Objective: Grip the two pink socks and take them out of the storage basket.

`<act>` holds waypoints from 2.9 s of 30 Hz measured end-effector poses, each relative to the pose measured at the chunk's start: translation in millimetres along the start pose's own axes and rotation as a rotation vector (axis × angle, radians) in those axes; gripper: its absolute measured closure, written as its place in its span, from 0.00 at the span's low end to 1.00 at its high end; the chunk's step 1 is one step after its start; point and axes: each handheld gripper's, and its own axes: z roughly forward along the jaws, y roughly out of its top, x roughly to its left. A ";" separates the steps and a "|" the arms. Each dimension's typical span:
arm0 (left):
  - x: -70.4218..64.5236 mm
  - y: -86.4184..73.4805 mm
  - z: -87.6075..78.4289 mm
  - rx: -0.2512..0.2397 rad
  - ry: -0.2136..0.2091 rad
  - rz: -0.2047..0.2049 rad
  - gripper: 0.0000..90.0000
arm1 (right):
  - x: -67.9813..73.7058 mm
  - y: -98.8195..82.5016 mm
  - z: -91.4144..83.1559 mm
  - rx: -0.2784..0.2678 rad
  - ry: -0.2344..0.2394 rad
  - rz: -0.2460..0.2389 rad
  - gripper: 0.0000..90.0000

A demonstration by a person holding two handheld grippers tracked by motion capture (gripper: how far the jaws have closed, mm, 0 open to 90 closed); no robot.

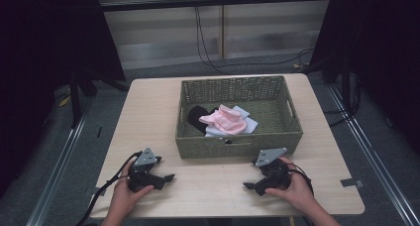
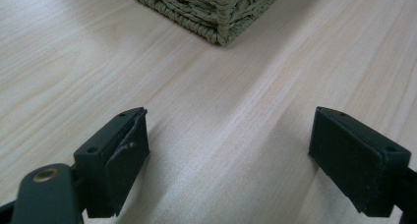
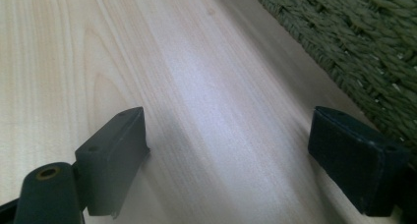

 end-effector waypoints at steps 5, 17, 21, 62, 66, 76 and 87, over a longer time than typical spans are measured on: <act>0.0 0.0 -0.1 0.001 0.000 0.000 0.16 | 1.9 12.5 -1.4 0.055 0.045 -0.019 0.20; -0.1 0.1 -0.2 0.003 0.002 0.000 0.16 | -1.5 48.4 -26.1 0.116 0.071 -0.046 0.22; -0.1 0.0 -0.1 0.001 0.000 -0.001 0.16 | -5.2 62.7 -38.3 0.134 0.076 -0.065 0.23; -0.1 0.0 -0.1 0.001 0.000 -0.001 0.16 | -61.1 155.8 -79.7 0.182 0.033 -0.025 0.25; -0.1 0.0 -0.1 0.003 0.000 0.001 0.16 | -68.3 157.8 -76.8 0.192 0.018 -0.019 0.25; -0.2 0.0 -0.1 0.001 0.000 -0.001 0.16 | -97.2 159.6 -62.0 0.236 -0.043 0.043 0.25; -0.6 -0.1 0.3 -0.004 0.000 -0.008 0.16 | -114.6 163.8 -25.8 0.294 -0.069 0.061 0.28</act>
